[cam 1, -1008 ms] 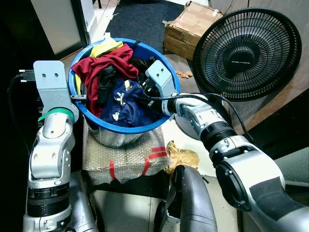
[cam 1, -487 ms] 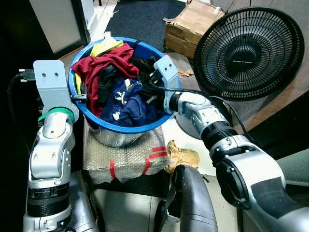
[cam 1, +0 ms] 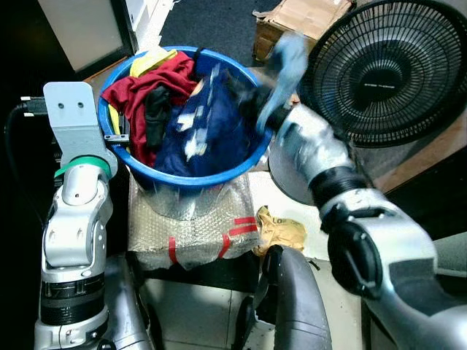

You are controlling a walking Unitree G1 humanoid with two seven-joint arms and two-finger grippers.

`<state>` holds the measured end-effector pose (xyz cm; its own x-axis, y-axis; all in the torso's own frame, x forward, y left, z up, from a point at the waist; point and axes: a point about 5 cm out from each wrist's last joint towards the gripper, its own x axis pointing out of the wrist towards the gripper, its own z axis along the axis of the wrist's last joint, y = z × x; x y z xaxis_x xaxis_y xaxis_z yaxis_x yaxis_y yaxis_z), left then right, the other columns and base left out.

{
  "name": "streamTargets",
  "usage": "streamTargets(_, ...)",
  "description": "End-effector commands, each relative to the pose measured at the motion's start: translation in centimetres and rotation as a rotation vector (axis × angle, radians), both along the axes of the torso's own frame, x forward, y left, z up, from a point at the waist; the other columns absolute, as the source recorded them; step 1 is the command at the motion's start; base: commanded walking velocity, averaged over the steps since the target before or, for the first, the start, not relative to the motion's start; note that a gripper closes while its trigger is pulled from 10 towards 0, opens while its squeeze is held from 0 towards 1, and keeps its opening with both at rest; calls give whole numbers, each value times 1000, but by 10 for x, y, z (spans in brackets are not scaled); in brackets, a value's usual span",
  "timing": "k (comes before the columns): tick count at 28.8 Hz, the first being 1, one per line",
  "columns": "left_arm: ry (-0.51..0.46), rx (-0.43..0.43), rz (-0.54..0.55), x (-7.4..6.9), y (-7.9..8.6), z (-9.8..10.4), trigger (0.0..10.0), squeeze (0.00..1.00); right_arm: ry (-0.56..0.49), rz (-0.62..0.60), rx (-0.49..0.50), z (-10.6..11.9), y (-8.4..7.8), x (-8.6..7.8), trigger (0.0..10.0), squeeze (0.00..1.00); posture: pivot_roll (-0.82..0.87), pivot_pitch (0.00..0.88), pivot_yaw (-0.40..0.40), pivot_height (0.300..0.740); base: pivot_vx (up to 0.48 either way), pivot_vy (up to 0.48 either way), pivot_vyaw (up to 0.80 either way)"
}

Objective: Clothes washing

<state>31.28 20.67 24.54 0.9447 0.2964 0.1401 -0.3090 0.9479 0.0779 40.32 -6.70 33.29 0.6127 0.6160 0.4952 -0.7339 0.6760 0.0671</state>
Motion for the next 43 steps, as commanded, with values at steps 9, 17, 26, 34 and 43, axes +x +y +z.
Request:
streamTargets(9,94,-7,23,3,7,-19,10000,0,-408,-29,396,119,-35,-43,10000,0,119,209,-75,325,0,0,0)
streamTargets(17,85,-8,6,5,6,-17,10000,0,-982,-517,304,178,-74,-115,10000,0,109,190,-65,325,0,0,0)
streamTargets(26,80,-9,-11,6,3,-17,10000,0,-822,-605,11,121,-66,-84,10000,0,96,173,-64,325,0,0,0)
streamTargets(34,-32,3,-113,-5,-5,3,10000,0,-358,-614,-105,11,-82,-53,10000,0,72,138,-54,325,0,0,0)
streamTargets(43,-147,62,-151,-6,-16,23,10000,0,-188,-634,-116,-15,-79,-47,10000,0,61,94,-67,340,0,0,0)
